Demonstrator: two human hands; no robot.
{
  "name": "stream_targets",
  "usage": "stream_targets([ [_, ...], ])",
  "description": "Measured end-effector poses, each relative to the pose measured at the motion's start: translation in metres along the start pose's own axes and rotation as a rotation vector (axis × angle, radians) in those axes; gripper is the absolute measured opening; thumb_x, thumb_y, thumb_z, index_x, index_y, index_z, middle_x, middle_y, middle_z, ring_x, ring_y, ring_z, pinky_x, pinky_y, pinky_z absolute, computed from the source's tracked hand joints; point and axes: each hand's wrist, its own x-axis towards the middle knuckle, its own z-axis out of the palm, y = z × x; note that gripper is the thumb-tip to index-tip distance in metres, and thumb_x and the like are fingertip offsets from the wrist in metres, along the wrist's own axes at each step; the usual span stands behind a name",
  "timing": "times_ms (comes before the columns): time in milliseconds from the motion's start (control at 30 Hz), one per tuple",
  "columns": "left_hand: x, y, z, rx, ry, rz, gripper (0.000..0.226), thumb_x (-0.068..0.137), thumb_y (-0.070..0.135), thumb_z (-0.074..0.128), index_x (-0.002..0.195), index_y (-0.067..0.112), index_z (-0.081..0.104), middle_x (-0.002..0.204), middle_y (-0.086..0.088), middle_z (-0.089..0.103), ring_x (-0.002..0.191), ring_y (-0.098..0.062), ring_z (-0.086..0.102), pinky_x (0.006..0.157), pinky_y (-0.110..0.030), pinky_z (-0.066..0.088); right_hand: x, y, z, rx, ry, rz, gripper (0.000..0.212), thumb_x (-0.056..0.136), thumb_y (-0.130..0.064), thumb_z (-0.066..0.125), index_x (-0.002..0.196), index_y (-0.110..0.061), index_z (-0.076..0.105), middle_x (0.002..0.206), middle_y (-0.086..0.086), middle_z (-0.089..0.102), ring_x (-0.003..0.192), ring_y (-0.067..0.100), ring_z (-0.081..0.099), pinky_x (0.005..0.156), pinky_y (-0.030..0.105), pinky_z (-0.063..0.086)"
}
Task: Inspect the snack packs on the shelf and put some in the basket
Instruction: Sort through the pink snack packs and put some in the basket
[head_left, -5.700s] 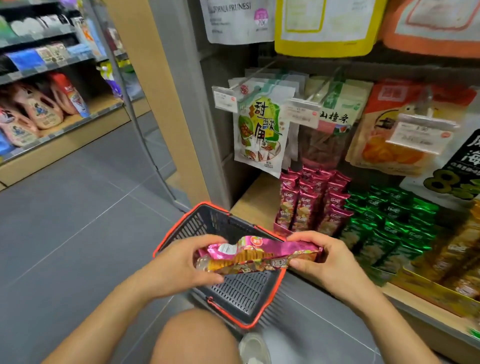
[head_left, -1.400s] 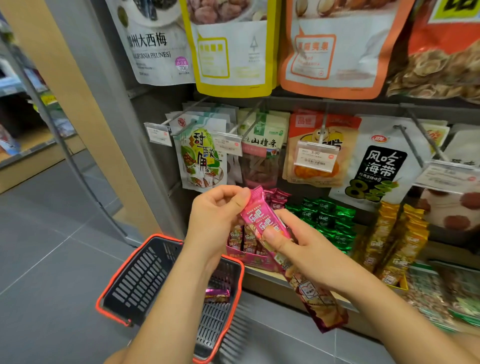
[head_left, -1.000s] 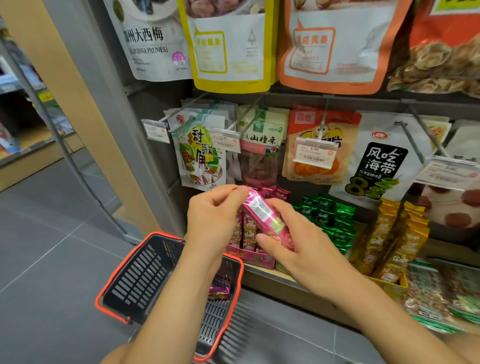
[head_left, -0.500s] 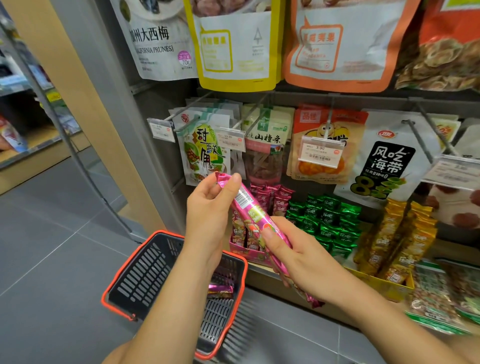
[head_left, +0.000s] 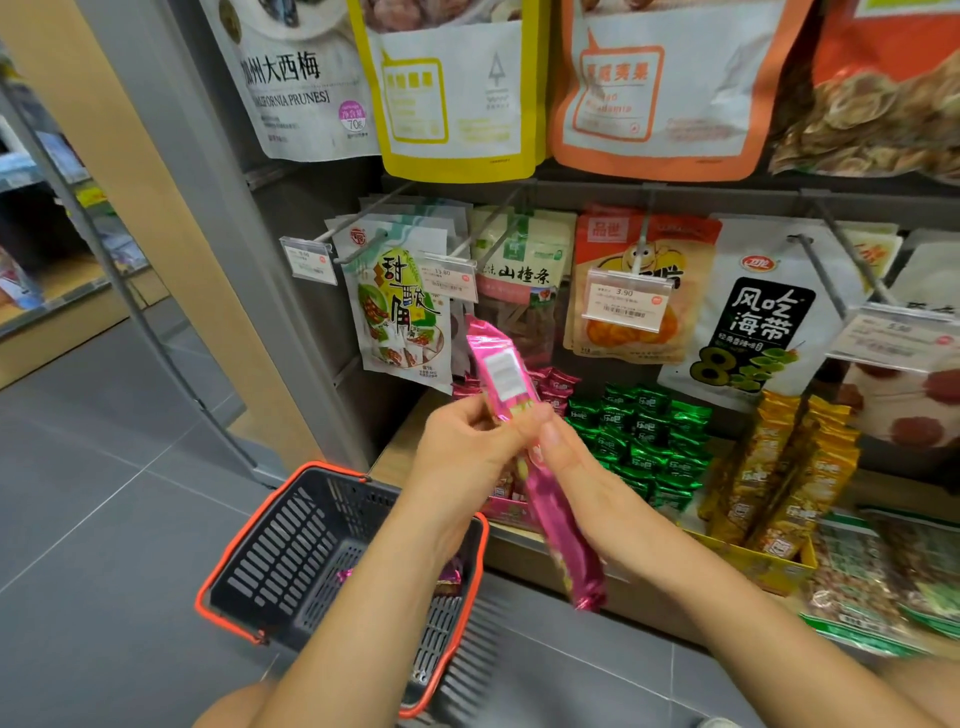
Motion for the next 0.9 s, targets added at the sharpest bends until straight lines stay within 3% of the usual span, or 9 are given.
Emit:
stream_targets([
  [67,-0.005,0.000,0.001,0.167,-0.067,0.057,0.021,0.066,0.038,0.080,0.083,0.027,0.076,0.077,0.002,0.075,0.070,-0.008,0.069,0.061,-0.020,0.051,-0.001,-0.008,-0.012,-0.011,0.035,0.025,0.029,0.086,-0.074,0.038,0.106,-0.063,0.056,0.108,-0.028,0.064,0.103,-0.002,0.063,0.088,0.023,0.051],
  [133,-0.011,-0.003,0.008,0.292,-0.150,0.087,0.014,0.066,0.034,0.083,0.078,0.030,0.075,0.072,0.005,0.074,0.065,-0.004,0.068,0.056,-0.018,0.051,0.000,-0.013,-0.025,0.049,0.117,0.064,0.033,0.086,-0.064,0.053,0.097,-0.035,0.067,0.094,-0.007,0.073,0.086,0.008,0.069,0.078,0.028,0.054],
  [267,-0.014,-0.004,0.018,0.286,-0.177,0.064,0.026,0.065,0.036,0.085,0.088,0.028,0.076,0.083,0.006,0.076,0.075,-0.008,0.072,0.068,-0.026,0.057,-0.003,-0.020,-0.038,0.214,0.226,0.073,0.035,0.077,-0.041,0.068,0.090,-0.010,0.070,0.082,0.009,0.072,0.076,0.021,0.068,0.070,0.035,0.057],
  [333,-0.013,-0.004,0.018,0.297,-0.180,0.046,0.030,0.063,0.043,0.085,0.089,0.031,0.075,0.084,0.008,0.076,0.076,-0.007,0.071,0.068,-0.023,0.056,-0.004,-0.021,-0.042,0.280,0.301,0.066,0.036,0.075,-0.043,0.070,0.087,-0.009,0.070,0.082,0.010,0.071,0.078,0.023,0.068,0.073,0.039,0.060],
  [467,-0.013,-0.007,0.015,0.367,-0.239,-0.023,0.024,0.067,0.035,0.087,0.085,0.027,0.074,0.078,0.015,0.074,0.068,0.004,0.066,0.059,-0.012,0.048,-0.003,-0.022,-0.060,0.443,0.503,0.097,0.026,0.075,-0.045,0.068,0.077,-0.019,0.068,0.069,-0.005,0.067,0.071,0.007,0.065,0.063,0.024,0.054],
  [567,-0.015,-0.007,0.008,0.404,-0.312,-0.063,0.018,0.070,0.034,0.086,0.084,0.025,0.077,0.071,0.012,0.072,0.063,0.003,0.061,0.058,-0.011,0.045,-0.004,-0.020,-0.075,0.528,0.594,0.137,0.027,0.074,-0.048,0.067,0.079,-0.021,0.064,0.067,-0.007,0.064,0.070,0.007,0.063,0.074,0.031,0.054],
  [700,-0.015,-0.002,-0.004,0.366,-0.313,-0.062,0.016,0.073,0.022,0.084,0.086,0.028,0.077,0.084,0.009,0.076,0.068,0.001,0.066,0.063,-0.010,0.047,-0.005,-0.016,-0.076,0.599,0.632,0.183,0.033,0.072,-0.049,0.066,0.085,-0.018,0.063,0.066,-0.007,0.064,0.067,0.005,0.063,0.073,0.031,0.053],
  [800,-0.016,0.002,-0.011,0.305,-0.309,-0.052,0.027,0.074,0.011,0.081,0.085,0.035,0.076,0.092,0.006,0.076,0.078,-0.006,0.069,0.070,-0.014,0.053,-0.006,-0.014,-0.078,0.633,0.668,0.203,0.028,0.082,-0.045,0.064,0.086,-0.017,0.063,0.066,-0.007,0.067,0.067,0.005,0.065,0.075,0.032,0.053],
  [900,-0.016,0.005,-0.020,0.313,-0.212,-0.024,0.033,0.069,0.007,0.084,0.095,0.026,0.075,0.087,-0.002,0.074,0.076,-0.010,0.066,0.070,-0.018,0.054,-0.008,-0.013,-0.084,0.645,0.645,0.264,0.022,0.091,-0.038,0.063,0.091,-0.016,0.063,0.081,0.000,0.072,0.079,0.011,0.069,0.074,0.034,0.055],
])
